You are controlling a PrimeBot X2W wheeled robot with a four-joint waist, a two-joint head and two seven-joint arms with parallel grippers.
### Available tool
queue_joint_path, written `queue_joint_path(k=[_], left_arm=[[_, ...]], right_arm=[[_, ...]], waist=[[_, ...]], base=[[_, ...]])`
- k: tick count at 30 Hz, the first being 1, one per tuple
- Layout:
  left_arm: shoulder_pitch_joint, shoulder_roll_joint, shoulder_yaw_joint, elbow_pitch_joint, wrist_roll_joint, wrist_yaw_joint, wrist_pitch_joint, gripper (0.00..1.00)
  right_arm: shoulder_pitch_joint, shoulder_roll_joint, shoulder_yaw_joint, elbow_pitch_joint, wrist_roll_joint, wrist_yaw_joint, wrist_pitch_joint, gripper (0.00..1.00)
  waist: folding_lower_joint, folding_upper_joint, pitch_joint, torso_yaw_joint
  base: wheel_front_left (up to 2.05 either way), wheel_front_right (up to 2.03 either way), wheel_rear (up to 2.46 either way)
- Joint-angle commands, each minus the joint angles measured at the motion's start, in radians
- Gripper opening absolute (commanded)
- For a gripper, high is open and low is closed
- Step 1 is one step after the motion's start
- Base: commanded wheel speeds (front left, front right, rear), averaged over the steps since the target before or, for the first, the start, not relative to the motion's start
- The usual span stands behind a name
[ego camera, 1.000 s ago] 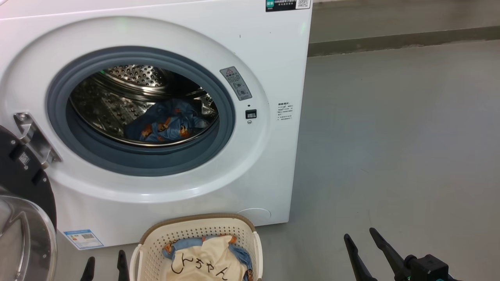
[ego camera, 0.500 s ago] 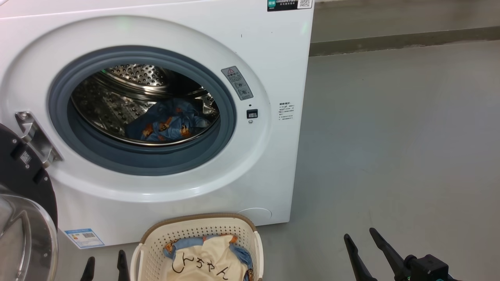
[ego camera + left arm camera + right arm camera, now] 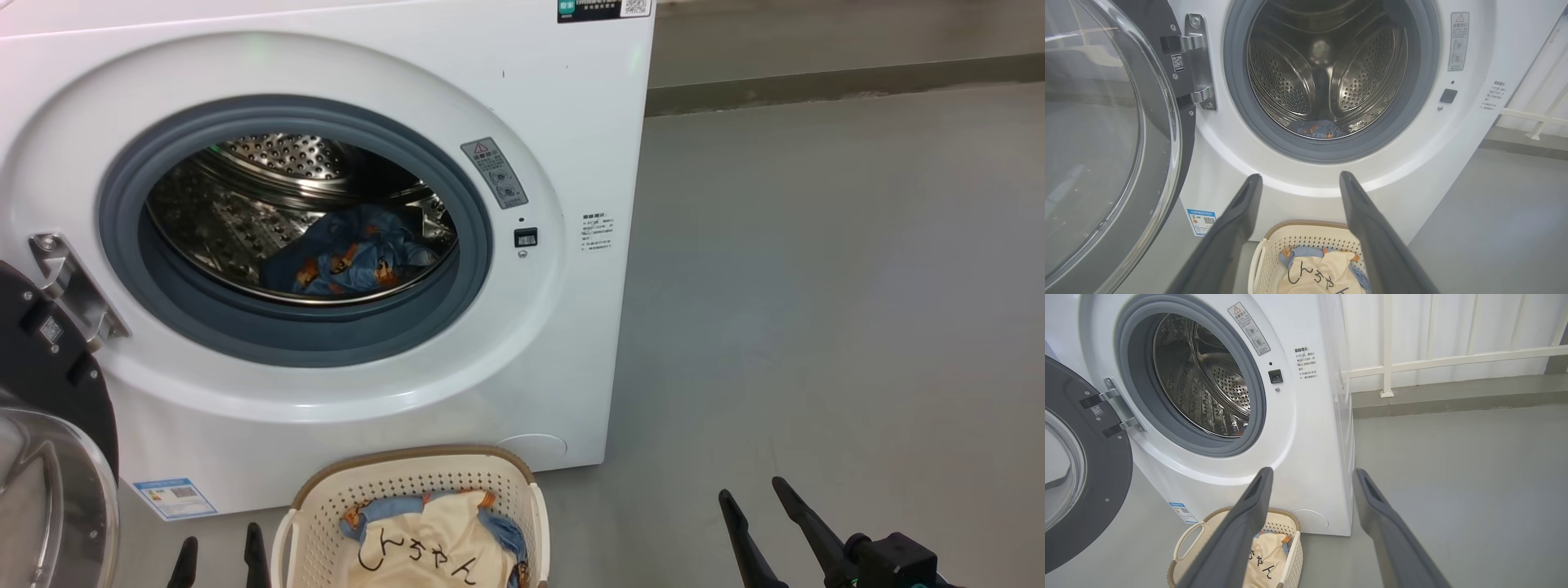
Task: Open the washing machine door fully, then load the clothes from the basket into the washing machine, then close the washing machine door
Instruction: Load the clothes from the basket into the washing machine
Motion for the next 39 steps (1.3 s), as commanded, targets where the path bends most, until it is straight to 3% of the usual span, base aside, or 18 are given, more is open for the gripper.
queue_joint_path(k=[1, 17, 26, 39], left_arm=[[-0.018, 0.010, 0.032, -0.028, 0.003, 0.002, -0.006, 1.00], [-0.034, 0.010, 0.019, -0.027, 0.027, -0.015, -0.006, 1.00], [-0.117, 0.010, 0.011, 0.019, 0.064, -0.044, -0.006, 1.00], [-0.275, 0.010, 0.012, 0.199, 0.096, -0.109, -0.006, 1.00]], right_arm=[[-0.015, -0.008, 0.021, -0.021, -0.006, 0.002, -0.012, 1.00], [-0.019, 0.006, 0.018, -0.021, -0.008, 0.002, -0.012, 1.00], [-0.066, 0.030, 0.021, -0.026, -0.009, 0.002, -0.012, 1.00], [-0.146, 0.047, 0.039, -0.029, -0.004, 0.002, -0.012, 1.00]], waist=[[0.0000, -0.0001, 0.001, -0.001], [0.0000, -0.0001, 0.059, -0.030], [0.0000, -0.0001, 0.176, -0.068], [0.0000, -0.0001, 0.321, -0.137]], base=[[0.00, 0.00, 0.00], [0.00, 0.00, 0.00], [0.00, 0.00, 0.00], [0.00, 0.00, 0.00]])
